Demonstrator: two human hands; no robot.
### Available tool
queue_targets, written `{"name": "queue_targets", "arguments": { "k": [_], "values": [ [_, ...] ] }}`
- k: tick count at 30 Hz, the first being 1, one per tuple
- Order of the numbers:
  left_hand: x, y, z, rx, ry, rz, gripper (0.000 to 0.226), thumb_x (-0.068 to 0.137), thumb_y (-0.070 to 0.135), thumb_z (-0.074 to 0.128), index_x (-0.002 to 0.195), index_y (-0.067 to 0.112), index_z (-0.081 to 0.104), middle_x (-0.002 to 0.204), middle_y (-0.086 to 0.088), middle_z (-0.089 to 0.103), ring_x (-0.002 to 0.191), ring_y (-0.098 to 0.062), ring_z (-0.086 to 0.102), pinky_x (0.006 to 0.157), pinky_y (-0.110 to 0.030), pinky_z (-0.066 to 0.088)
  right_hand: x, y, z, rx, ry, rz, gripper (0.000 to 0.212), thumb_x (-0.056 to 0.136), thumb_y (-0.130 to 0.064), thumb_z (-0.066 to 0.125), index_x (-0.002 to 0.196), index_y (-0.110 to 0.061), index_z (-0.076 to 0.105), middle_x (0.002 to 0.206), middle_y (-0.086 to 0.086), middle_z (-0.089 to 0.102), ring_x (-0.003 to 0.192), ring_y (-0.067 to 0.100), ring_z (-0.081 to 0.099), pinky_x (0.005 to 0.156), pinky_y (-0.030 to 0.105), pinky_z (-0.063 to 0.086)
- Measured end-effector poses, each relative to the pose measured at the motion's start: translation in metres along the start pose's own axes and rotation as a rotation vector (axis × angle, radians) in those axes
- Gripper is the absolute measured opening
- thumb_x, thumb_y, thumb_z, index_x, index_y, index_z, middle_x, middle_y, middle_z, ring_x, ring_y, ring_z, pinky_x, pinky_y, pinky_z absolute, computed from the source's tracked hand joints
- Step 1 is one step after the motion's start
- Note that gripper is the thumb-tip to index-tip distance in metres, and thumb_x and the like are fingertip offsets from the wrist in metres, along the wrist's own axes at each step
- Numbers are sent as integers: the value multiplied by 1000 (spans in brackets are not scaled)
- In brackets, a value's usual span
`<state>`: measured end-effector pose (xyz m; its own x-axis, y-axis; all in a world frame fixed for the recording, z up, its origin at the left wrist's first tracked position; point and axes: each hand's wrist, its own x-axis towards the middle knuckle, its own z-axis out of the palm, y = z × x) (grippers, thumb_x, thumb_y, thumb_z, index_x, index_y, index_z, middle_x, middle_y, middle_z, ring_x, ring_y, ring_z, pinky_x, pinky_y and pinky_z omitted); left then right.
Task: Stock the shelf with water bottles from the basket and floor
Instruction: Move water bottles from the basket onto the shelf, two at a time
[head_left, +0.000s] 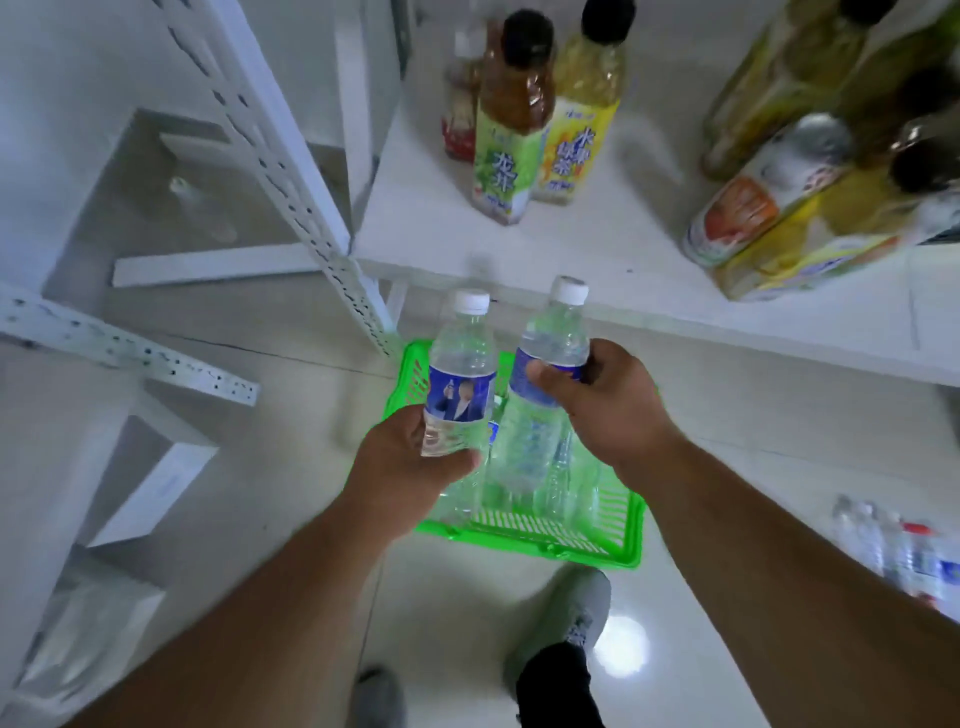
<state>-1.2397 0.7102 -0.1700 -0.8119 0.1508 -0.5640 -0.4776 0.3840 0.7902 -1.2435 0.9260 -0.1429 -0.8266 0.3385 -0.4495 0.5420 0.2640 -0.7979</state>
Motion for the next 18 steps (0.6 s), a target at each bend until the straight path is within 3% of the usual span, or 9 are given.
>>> {"name": "queue_targets", "arguments": {
  "k": [3,6,13,18],
  "values": [
    [-51,60,-29,-37,-19,51,34,72,4,85,100,15,70,88,3,78,76,-7,72,64,-12,53,-51,-63,-27,32,8,-88,33,79,-38,79,104,-19,70,92,-4,76,89,18,72,79,38,56],
    [-110,116,-60,-10,-33,138,32,72,9,85,99,20,71,88,8,78,78,-4,73,69,-14,54,-111,-127,-50,32,69,-174,31,79,-38,79,104,-23,68,91,-9,75,84,8,69,75,31,54],
    [-245,215,-116,-46,-41,280,33,74,2,81,100,21,71,93,8,78,87,-9,74,81,-28,54,-249,-260,-102,91,165,-346,25,80,-33,79,103,-34,69,94,-19,75,87,-1,69,81,30,55],
    [-313,266,-142,-11,-43,387,37,73,6,82,102,24,69,94,13,78,86,-3,73,76,-22,51,-319,-325,-130,66,222,-416,27,79,-35,79,105,-29,71,92,-16,75,84,-3,69,76,25,53]
  ]
}}
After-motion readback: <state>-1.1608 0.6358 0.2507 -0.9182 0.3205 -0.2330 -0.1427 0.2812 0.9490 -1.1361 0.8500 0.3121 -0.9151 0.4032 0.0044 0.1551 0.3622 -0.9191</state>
